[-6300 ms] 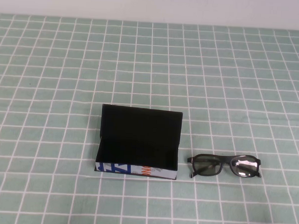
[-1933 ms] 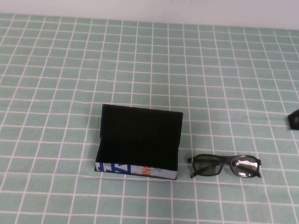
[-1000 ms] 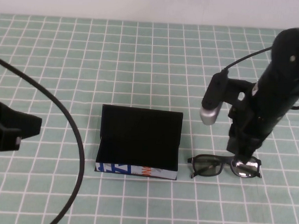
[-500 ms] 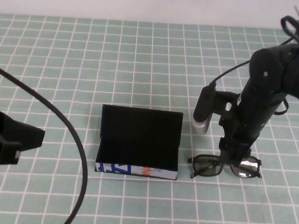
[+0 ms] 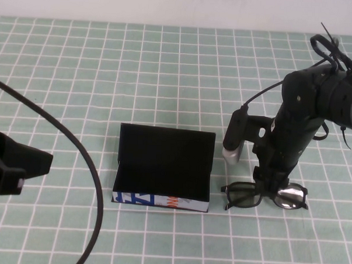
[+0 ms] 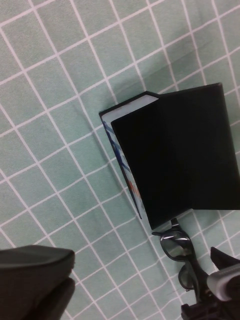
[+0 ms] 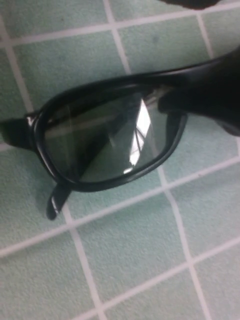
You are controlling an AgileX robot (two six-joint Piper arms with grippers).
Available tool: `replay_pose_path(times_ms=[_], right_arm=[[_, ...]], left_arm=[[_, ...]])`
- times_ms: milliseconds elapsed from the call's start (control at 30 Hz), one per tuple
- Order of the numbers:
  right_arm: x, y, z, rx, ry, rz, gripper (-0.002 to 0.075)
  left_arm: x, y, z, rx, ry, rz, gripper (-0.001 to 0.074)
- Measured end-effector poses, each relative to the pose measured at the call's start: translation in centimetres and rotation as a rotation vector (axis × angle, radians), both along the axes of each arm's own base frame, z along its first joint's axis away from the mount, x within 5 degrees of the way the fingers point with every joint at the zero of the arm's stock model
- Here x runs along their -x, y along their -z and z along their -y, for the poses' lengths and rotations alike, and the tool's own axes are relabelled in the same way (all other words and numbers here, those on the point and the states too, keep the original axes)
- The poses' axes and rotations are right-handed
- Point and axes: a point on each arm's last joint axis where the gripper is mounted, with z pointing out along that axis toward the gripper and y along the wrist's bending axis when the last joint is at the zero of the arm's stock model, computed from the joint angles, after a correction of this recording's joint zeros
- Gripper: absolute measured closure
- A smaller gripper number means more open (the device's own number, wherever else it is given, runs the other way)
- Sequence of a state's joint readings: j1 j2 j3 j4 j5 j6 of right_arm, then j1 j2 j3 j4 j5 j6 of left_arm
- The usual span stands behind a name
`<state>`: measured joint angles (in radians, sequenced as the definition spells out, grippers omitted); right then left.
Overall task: Return glasses to glasses case
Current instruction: Pick up the glasses from the table
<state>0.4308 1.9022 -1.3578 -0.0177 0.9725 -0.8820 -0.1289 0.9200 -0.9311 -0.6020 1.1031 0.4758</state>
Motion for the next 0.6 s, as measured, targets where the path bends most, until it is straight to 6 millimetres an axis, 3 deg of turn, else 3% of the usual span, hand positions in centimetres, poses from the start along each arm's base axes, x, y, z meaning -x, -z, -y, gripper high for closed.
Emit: replay_pose_path(times_ms=[267, 500, 600], right_arm=[[-0.19, 0.65, -0.09, 0.004, 0.001, -0.007, 0.0435], [-0.1, 0.62, -0.19, 0.001, 0.001, -0.015, 0.0665], [-0.12, 0.55, -0.2, 0.001, 0.001, -0.016, 0.0715]], left_arm=[[0.0, 0.0, 0.0, -0.001, 0.001, 0.001, 0.0737], [0.0, 0.0, 0.0, -0.001, 0.001, 0.001, 0.0737], [0.0, 0.0, 0.0, -0.001, 0.001, 0.001, 0.0737]])
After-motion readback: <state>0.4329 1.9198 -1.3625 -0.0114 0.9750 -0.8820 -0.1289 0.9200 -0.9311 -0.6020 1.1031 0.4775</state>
